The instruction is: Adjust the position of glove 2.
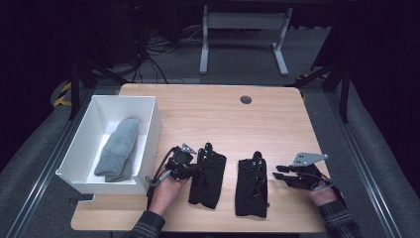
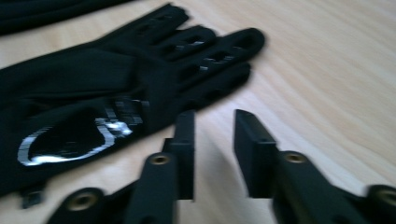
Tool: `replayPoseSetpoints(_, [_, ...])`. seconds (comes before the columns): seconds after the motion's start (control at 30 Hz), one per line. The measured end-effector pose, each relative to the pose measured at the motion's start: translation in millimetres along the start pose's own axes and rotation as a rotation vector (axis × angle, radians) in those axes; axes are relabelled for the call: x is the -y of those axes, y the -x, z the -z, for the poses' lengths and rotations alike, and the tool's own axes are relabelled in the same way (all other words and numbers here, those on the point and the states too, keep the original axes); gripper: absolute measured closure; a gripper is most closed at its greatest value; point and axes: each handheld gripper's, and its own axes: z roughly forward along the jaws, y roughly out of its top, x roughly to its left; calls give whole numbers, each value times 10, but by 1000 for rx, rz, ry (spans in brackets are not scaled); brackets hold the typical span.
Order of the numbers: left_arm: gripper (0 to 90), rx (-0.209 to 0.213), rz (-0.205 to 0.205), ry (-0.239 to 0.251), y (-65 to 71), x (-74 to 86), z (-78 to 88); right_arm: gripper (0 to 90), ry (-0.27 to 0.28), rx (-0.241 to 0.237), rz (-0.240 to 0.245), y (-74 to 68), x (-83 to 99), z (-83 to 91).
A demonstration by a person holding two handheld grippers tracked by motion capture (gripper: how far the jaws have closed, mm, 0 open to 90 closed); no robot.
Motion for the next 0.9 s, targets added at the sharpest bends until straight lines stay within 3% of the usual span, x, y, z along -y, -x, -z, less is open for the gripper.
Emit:
replayPoseSetpoints(0.07, [878, 9, 4, 2, -4, -1, 14, 811, -5, -16, 8, -28, -10, -8])
replayPoseSetpoints(0.13, [878, 21, 8, 15, -7, -7, 40, 900, -21, -68, 33, -105, -39, -44])
replayPoseSetpoints(0.37, [878, 68, 10, 43, 5, -28, 90, 900, -52, -140, 63, -194, -63, -120])
replayPoseSetpoints(0.43, [879, 91, -1, 48, 26, -44, 109, 900, -61, -146, 67, -218, -69, -145])
replayPoseSetpoints(0.9, [879, 145, -54, 72, 143, -124, 204, 900, -64, -168, 84, -342, -188, -295])
